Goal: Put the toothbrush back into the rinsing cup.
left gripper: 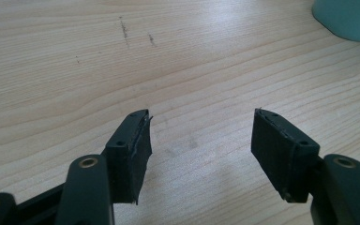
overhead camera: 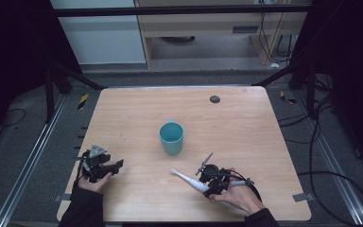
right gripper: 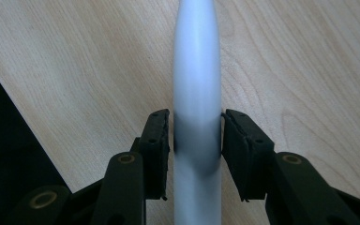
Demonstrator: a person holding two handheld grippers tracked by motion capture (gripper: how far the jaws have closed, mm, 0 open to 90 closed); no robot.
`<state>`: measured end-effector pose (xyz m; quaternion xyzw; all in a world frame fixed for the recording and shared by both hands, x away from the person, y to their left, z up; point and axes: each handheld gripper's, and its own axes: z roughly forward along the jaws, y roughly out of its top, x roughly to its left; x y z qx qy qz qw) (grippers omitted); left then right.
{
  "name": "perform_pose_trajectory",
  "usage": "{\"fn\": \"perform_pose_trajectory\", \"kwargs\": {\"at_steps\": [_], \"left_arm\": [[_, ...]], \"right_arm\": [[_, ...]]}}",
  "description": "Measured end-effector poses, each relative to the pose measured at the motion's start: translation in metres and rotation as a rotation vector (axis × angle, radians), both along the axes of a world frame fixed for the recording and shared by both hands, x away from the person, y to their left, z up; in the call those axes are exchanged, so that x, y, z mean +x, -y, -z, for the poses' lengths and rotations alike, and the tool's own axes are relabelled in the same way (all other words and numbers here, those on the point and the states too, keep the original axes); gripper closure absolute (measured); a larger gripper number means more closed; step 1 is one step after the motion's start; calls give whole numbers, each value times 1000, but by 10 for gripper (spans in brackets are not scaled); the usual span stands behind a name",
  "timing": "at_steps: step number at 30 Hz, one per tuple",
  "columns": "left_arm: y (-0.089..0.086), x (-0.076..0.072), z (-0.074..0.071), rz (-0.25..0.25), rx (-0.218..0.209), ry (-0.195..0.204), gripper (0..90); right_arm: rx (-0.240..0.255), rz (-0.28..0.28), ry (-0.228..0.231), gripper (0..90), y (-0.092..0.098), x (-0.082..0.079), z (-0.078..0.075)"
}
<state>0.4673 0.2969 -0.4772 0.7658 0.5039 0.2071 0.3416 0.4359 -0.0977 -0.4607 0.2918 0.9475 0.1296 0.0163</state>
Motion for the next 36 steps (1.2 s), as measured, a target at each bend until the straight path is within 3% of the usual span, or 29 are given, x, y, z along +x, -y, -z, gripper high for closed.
{"fn": "perform_pose_trajectory", "kwargs": {"at_steps": [12, 30, 36], "left_arm": [[0, 0, 0, -1, -1, -2, 376], [0, 0, 1, -1, -2, -3, 376], [0, 0, 0, -3, -3, -4, 375]], "right_arm": [[-36, -2, -16, 652, -3, 1, 5], [-37, 5, -14, 659, -6, 0, 6], [-31, 10, 6, 662, -5, 0, 7]]}}
